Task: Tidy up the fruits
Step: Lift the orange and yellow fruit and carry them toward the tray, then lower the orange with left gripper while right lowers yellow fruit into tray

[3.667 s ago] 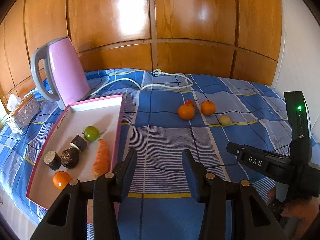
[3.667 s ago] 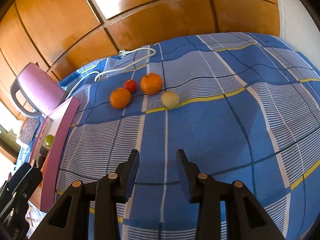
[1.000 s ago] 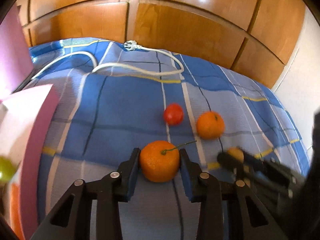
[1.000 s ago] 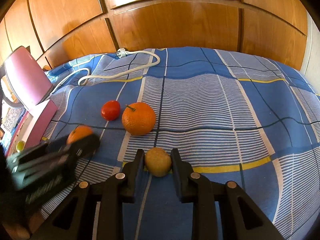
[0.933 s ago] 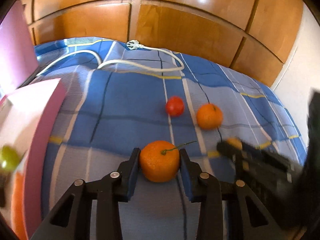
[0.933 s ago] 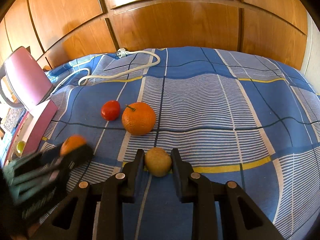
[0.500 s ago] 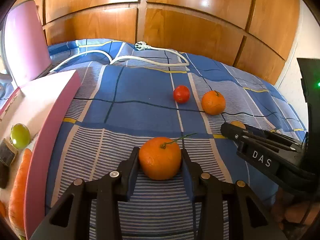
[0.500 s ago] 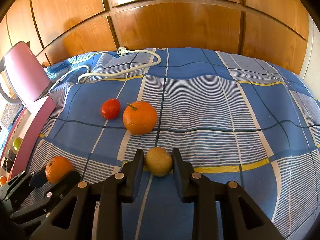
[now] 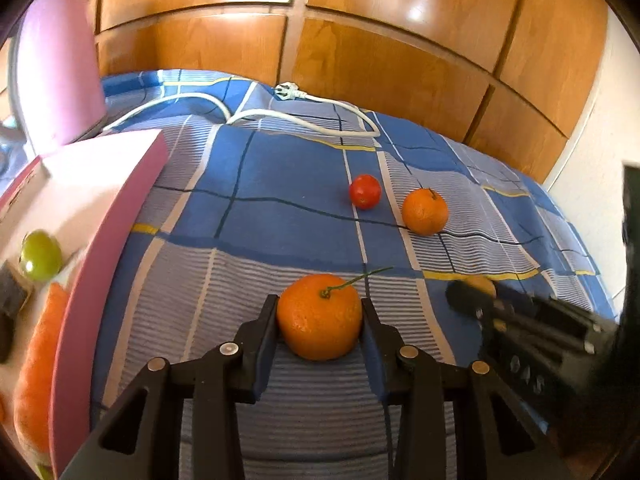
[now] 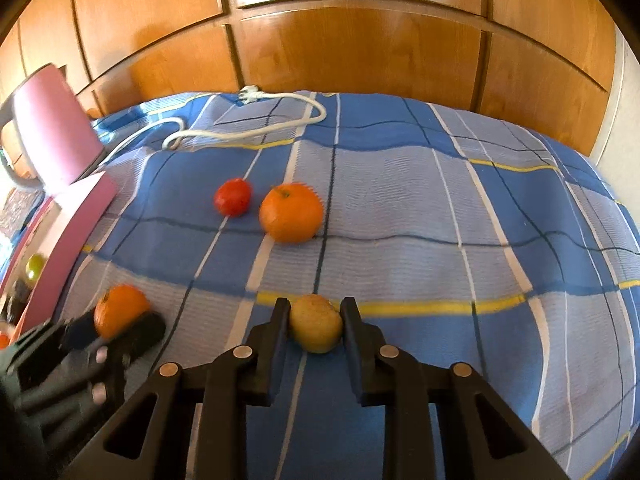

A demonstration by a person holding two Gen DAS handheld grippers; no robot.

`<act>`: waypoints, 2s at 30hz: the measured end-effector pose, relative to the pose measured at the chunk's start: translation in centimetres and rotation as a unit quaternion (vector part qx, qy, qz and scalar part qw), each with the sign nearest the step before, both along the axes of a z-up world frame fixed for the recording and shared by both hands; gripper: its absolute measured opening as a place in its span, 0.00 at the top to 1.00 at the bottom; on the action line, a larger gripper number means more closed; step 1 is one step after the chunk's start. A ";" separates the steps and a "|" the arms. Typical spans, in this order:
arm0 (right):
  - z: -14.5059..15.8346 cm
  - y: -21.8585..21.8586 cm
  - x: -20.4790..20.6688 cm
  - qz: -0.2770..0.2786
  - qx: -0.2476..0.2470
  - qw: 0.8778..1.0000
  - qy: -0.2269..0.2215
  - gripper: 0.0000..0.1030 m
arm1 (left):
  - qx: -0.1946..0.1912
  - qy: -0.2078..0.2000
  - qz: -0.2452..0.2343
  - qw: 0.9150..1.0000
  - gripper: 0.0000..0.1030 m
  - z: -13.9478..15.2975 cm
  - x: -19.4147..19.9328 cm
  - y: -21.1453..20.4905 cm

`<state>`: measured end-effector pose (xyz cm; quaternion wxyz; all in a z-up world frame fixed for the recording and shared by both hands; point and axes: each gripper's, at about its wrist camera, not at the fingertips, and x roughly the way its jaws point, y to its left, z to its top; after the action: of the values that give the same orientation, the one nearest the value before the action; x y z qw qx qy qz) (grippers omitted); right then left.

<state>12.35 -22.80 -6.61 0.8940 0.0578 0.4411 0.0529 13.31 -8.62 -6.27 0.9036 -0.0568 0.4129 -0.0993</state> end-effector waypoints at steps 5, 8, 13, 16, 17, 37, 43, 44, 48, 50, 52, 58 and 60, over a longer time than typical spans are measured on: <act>0.2 0.7 -2.6 0.010 -0.007 1.000 -0.005 0.75 | 0.023 -0.009 -0.006 1.000 0.63 0.2 -2.0 -0.2; 0.3 0.9 -3.7 0.008 -0.007 1.000 -0.008 0.75 | 0.028 -0.011 -0.005 1.000 0.63 0.3 -3.3 0.1; 0.4 1.2 -5.5 0.001 -0.005 1.000 -0.015 0.75 | 0.039 -0.011 0.000 0.999 0.63 0.6 -5.1 0.6; 0.4 1.3 -6.4 -0.003 -0.007 1.000 -0.019 0.75 | 0.038 -0.007 0.004 0.999 0.63 0.8 -6.0 1.0; 0.4 1.3 -6.5 -0.004 -0.007 1.000 -0.019 0.75 | 0.038 -0.006 0.005 0.999 0.63 0.8 -6.2 1.0; 1.1 3.3 -10.3 0.017 0.006 1.000 -0.022 0.75 | 0.036 -0.037 0.024 0.998 0.63 3.3 -9.9 3.2; 1.9 4.0 -10.7 0.029 0.012 0.999 -0.031 0.75 | 0.034 -0.043 0.030 0.998 0.63 3.8 -10.3 3.6; 2.1 4.2 -10.8 0.031 0.013 0.999 -0.034 0.75 | 0.034 -0.044 0.031 0.998 0.63 3.8 -10.4 3.7; 2.6 4.5 -10.9 0.037 0.019 0.998 -0.038 0.75 | 0.034 -0.051 0.034 0.998 0.63 4.3 -10.7 3.9; 2.8 4.6 -10.9 0.039 0.022 0.998 -0.039 0.75 | 0.035 -0.053 0.038 0.997 0.63 4.5 -10.8 4.2; 3.0 4.8 -10.9 0.042 0.026 0.998 -0.040 0.75 | 0.032 -0.055 0.047 0.997 0.63 4.8 -10.8 4.7; 3.7 5.9 -10.8 0.058 0.033 0.997 -0.045 0.75 | 0.031 -0.059 0.069 0.995 0.63 5.3 -10.9 6.2; 4.0 6.4 -10.7 0.065 0.035 0.996 -0.048 0.75 | 0.031 -0.059 0.074 0.995 0.63 5.4 -10.9 6.6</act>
<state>1.64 -16.44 -2.66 0.9061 0.0578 0.3985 0.1293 2.40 -2.03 -0.85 0.9326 -0.0538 0.3561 -0.0224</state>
